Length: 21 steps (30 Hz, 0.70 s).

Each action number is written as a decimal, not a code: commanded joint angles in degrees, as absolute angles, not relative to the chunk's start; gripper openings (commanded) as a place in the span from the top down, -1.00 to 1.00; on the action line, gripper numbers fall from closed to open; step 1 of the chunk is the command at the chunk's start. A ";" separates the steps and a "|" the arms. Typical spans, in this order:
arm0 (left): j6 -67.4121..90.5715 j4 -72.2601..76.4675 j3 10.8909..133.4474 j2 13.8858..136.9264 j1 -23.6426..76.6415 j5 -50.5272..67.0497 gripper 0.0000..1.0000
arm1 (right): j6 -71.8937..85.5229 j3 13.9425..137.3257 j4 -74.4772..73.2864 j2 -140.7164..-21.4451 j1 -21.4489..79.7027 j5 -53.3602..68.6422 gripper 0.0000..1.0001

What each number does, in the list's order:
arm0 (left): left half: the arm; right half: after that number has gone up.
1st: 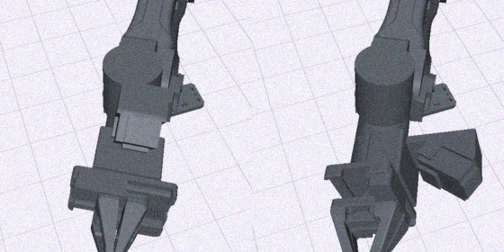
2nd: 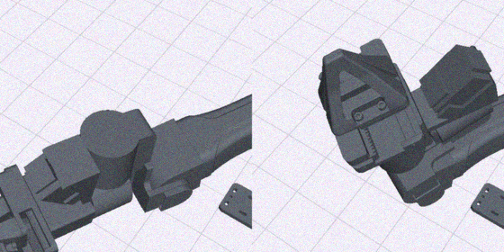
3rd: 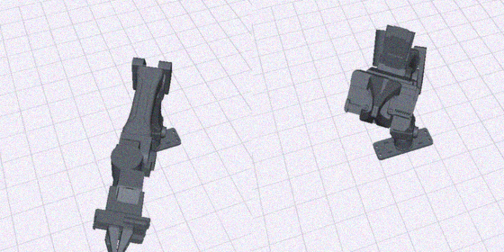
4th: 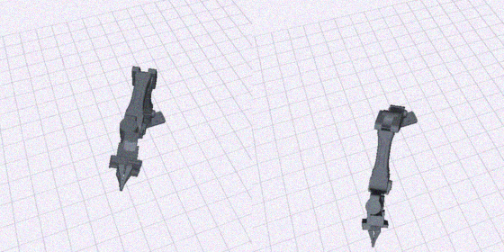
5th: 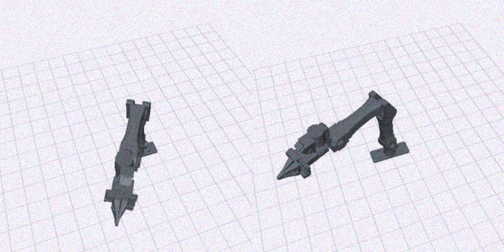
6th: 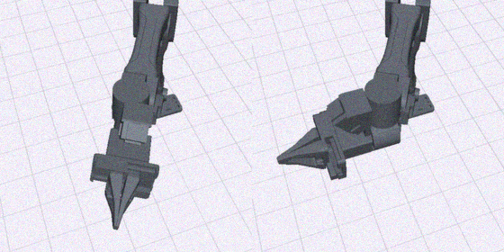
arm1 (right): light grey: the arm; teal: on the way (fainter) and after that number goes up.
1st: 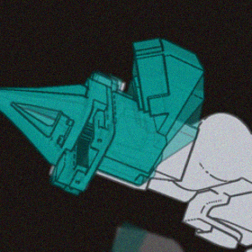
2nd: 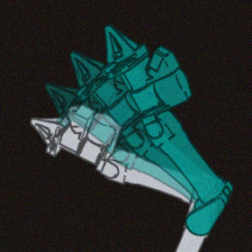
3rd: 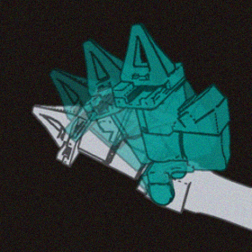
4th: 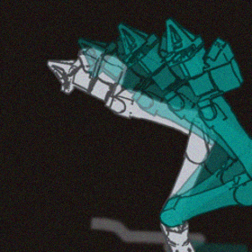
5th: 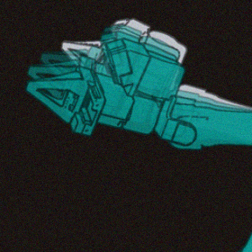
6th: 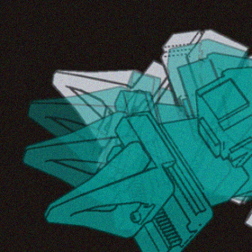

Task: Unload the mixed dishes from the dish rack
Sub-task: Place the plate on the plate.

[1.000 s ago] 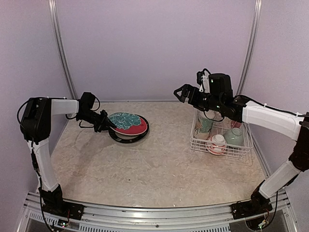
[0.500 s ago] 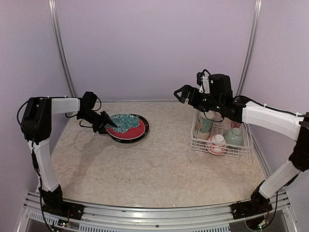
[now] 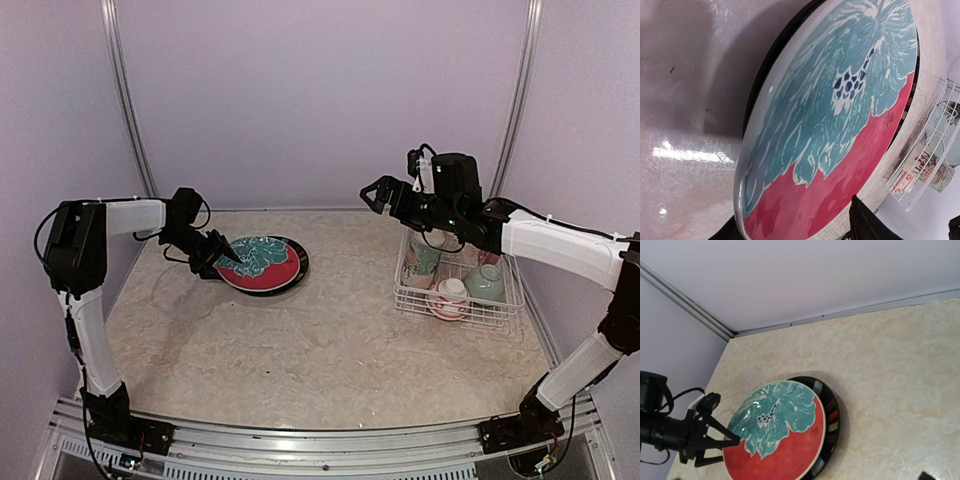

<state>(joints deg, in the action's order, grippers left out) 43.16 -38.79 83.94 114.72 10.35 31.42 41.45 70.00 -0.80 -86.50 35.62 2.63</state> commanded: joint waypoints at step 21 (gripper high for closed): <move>39.54 -43.53 91.49 119.46 12.84 25.69 -0.28 | 41.00 71.15 -2.77 -86.23 35.30 1.81 -1.00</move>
<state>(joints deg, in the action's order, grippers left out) 41.95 -41.12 87.90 118.17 11.25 28.86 41.36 70.67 -3.05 -86.50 35.62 2.28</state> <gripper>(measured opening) 0.635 0.997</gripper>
